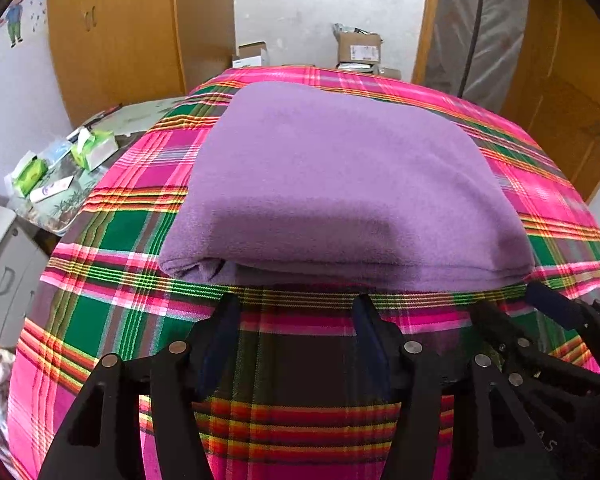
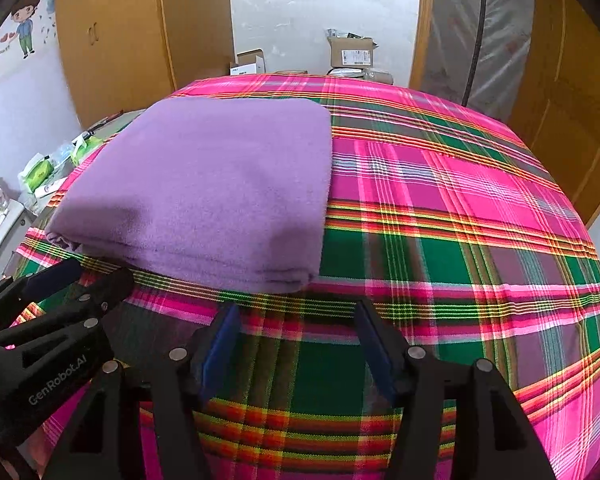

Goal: Fold clothes

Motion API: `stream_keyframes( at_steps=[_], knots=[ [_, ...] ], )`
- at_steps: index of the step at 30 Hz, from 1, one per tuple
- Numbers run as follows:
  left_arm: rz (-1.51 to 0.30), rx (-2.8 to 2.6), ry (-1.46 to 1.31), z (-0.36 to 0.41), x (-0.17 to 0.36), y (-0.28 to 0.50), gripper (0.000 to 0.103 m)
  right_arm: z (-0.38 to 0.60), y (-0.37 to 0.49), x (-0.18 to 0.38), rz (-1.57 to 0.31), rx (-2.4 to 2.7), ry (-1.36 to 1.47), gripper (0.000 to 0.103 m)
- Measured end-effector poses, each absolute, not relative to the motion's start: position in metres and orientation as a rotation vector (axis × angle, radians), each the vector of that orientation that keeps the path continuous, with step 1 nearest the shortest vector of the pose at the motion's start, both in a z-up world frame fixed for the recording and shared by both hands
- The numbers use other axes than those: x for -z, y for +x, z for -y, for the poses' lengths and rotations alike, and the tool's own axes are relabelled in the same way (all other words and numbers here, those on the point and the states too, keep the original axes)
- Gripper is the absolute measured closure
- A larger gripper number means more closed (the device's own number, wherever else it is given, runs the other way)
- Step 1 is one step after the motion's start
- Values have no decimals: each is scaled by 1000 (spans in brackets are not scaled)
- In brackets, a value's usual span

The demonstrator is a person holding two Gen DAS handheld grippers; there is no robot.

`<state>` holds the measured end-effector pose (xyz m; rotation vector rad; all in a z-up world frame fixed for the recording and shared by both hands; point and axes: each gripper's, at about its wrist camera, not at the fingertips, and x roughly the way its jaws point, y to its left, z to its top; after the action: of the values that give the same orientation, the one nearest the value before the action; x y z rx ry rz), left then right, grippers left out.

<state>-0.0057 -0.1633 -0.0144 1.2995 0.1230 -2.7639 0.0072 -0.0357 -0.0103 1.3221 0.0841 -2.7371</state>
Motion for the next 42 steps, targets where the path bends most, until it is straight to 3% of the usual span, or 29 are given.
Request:
stream_keyframes(
  at_steps=[22, 42],
  knots=[
    [-99, 2749, 1311, 156, 16, -7, 31, 30, 6, 11, -95, 2716, 1318, 37],
    [-95, 2751, 1315, 154, 15, -7, 29, 28, 6, 11, -79, 2712, 1316, 37]
  ],
)
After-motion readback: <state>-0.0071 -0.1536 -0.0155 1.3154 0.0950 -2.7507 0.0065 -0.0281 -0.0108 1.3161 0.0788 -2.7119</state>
